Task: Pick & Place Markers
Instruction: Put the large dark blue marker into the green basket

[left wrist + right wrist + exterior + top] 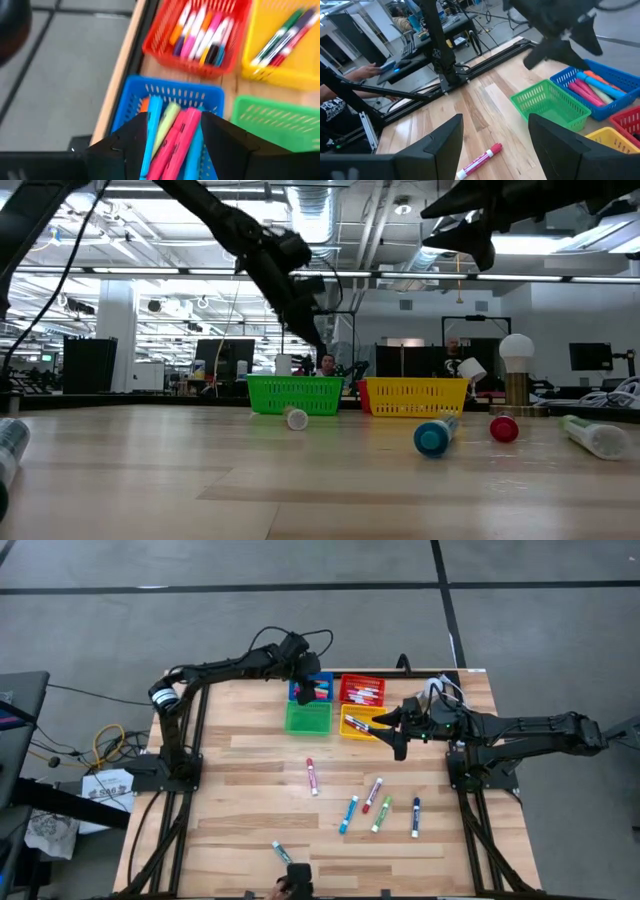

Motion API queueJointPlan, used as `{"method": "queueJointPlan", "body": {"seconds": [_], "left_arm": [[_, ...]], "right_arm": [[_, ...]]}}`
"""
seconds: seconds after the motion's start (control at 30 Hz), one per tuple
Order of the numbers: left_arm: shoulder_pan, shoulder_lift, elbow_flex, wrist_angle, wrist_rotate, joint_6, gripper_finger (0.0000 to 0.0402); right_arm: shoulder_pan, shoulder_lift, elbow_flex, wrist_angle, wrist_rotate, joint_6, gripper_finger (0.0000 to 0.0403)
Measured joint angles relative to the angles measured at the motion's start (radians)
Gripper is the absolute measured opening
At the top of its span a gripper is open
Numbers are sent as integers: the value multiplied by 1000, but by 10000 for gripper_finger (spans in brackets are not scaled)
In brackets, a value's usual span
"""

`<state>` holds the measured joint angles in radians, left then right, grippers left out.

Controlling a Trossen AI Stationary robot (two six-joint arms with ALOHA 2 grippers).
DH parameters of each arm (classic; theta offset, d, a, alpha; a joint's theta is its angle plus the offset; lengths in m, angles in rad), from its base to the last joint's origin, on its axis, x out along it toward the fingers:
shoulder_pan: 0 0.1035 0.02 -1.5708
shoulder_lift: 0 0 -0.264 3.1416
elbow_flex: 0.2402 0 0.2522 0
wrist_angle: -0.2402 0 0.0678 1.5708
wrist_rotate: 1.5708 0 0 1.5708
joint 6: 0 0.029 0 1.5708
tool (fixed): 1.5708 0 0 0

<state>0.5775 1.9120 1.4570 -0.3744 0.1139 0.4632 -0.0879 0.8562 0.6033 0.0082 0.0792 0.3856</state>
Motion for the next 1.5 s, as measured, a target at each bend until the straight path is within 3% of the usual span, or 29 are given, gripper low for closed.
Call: {"method": "queueJointPlan", "body": {"seconds": [0.17, 0.43, 0.7, 0.87, 1.23, 1.5], "left_arm": [[-31, -117, 0, 1, 1, -59, 186], [-95, -334, 0, -4, 3, -367, 186], [-198, -554, -76, -4, 6, -469, 186], [-274, -694, -221, 21, 6, -537, 186], [-486, -931, -720, 547, 17, -637, 186], [-581, -994, -941, 732, 15, -689, 186]], "right_arm": [[0, 0, 0, 0, 0, -50, 214], [0, 0, 0, 0, 0, -55, 214], [0, 0, 0, -1, 0, -54, 214], [0, 0, 0, 0, 0, -54, 214], [0, 0, 0, 0, 0, -54, 214], [9, 0, 0, 0, -2, -37, 214]]}}
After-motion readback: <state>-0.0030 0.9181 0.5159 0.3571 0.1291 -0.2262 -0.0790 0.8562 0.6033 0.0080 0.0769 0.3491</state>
